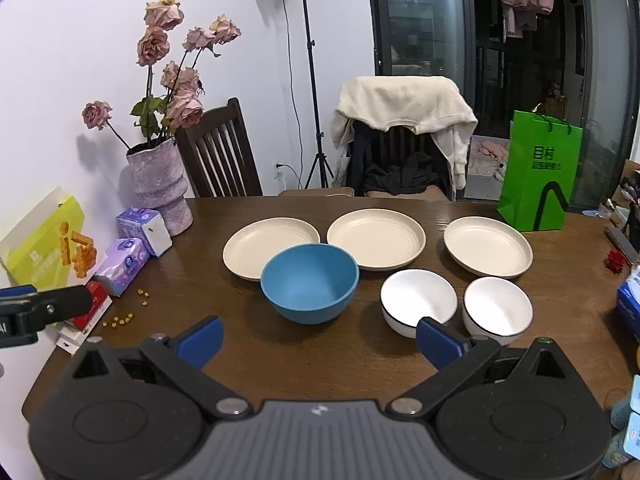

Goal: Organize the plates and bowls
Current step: 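Move both open grippers toward the rim of a cream plate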

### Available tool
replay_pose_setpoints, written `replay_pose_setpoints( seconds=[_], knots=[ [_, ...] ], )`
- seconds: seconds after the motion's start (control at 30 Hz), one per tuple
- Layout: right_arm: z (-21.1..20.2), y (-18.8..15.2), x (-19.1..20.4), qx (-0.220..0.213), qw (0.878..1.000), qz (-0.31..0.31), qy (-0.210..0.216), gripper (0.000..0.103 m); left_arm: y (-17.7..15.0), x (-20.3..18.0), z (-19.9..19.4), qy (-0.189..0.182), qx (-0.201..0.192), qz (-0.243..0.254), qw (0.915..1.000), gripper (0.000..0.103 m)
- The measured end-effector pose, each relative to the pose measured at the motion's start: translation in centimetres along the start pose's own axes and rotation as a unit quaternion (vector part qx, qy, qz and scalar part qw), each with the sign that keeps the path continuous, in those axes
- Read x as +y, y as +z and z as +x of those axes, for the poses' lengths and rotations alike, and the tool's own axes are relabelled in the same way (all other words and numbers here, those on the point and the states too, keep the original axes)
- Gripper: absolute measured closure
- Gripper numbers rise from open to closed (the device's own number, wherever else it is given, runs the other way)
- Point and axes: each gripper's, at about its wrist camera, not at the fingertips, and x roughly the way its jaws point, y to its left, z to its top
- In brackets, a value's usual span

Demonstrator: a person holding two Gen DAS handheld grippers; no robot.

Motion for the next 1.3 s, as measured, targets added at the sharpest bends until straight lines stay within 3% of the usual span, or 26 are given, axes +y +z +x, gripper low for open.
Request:
replay_pose_setpoints(
  seconds=[0.97, 1.3],
  knots=[
    [18.2, 9.1, 1.3, 0.04, 0.998, 0.018, 0.036, 0.001, 7.8, 5.4, 15.9, 0.029, 0.046, -0.025, 0.9982, 0.0],
    [24.3, 12.3, 1.2, 0.044, 0.998, 0.003, 0.037, 0.002, 10.0, 5.8, 21.3, 0.029, 0.053, -0.007, 0.9981, 0.0]
  ],
)
